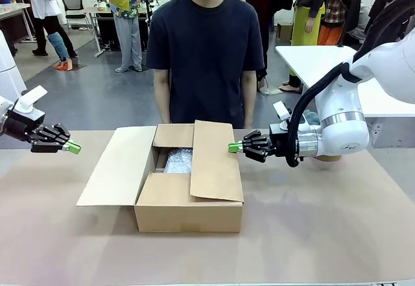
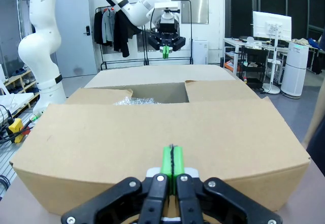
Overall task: Wrap the clocks to prevent damage.
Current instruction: Push the left (or right) flap of the Package Box to close it.
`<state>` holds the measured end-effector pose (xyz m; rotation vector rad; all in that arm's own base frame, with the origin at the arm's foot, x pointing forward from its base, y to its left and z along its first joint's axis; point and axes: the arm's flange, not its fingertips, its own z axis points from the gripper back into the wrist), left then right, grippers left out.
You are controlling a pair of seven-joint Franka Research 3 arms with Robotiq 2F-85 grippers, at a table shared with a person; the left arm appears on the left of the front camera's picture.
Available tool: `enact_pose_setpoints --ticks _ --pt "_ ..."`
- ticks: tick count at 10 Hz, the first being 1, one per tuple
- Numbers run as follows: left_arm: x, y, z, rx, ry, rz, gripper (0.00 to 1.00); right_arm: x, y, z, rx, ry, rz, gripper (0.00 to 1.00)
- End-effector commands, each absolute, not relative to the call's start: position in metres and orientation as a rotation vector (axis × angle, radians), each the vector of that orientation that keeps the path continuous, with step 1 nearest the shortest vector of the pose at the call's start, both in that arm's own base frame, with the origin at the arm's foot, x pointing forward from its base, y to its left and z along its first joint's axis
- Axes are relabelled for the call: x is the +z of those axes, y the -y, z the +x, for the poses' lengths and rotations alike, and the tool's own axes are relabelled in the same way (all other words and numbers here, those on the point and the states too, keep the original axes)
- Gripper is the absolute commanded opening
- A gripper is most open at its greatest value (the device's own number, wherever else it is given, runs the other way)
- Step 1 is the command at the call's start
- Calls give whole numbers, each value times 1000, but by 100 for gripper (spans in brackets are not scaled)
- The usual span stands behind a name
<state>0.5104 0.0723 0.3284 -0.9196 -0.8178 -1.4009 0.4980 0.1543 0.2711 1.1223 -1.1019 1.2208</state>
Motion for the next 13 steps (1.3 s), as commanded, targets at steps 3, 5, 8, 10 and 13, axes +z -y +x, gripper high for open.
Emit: enact_pose_setpoints --ticks 3,5,8,10,13 --pt "285 -59 522 -1440 901 -986 0 266 -156 494 1207 1104 1114 1" --pt "257 -34 519 -1457 860 -965 0 266 -156 494 1207 1104 1114 1" --pt "251 3 530 -1476 796 -1031 0 266 -156 494 1207 1104 1114 1" --pt "263 25 535 -1447 839 -1149 0 266 -156 494 1207 1104 1114 1" --pt "288 37 537 -1406 926 -1234 0 266 -156 494 1207 1104 1114 1"
